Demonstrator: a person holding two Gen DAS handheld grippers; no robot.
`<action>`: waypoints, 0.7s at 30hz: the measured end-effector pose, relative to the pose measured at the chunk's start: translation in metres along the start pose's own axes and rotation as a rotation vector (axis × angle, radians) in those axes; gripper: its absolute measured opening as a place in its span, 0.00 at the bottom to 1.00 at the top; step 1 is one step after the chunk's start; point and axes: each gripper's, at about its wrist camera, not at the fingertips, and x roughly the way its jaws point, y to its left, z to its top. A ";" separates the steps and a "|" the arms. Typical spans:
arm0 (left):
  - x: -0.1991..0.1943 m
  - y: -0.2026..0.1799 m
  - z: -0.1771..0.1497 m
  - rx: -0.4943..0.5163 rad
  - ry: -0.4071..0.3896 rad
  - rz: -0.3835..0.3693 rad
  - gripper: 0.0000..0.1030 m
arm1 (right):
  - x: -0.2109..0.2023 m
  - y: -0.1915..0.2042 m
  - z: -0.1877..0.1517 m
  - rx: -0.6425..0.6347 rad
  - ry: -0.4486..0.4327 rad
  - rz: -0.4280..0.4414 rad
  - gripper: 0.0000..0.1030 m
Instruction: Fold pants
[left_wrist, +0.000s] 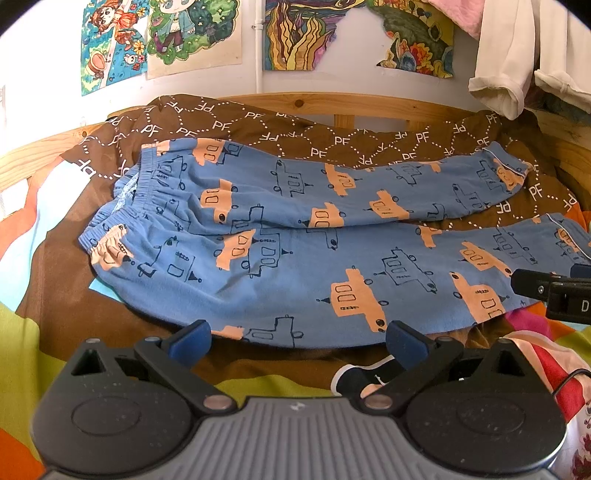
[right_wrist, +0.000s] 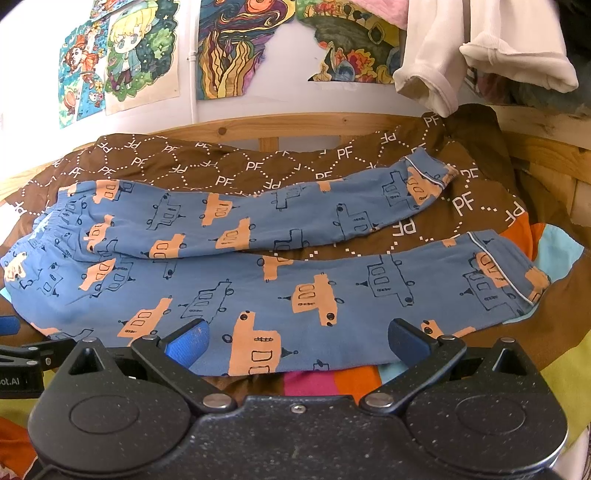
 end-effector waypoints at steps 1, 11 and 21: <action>0.000 0.000 0.000 0.000 0.001 0.000 1.00 | 0.000 0.000 0.000 0.002 0.001 0.000 0.99; 0.000 -0.001 0.000 0.011 0.004 -0.002 1.00 | 0.000 -0.001 0.000 0.009 0.005 -0.001 0.99; 0.000 -0.002 0.000 0.020 0.011 0.003 1.00 | 0.000 -0.002 -0.001 0.015 0.009 0.000 0.99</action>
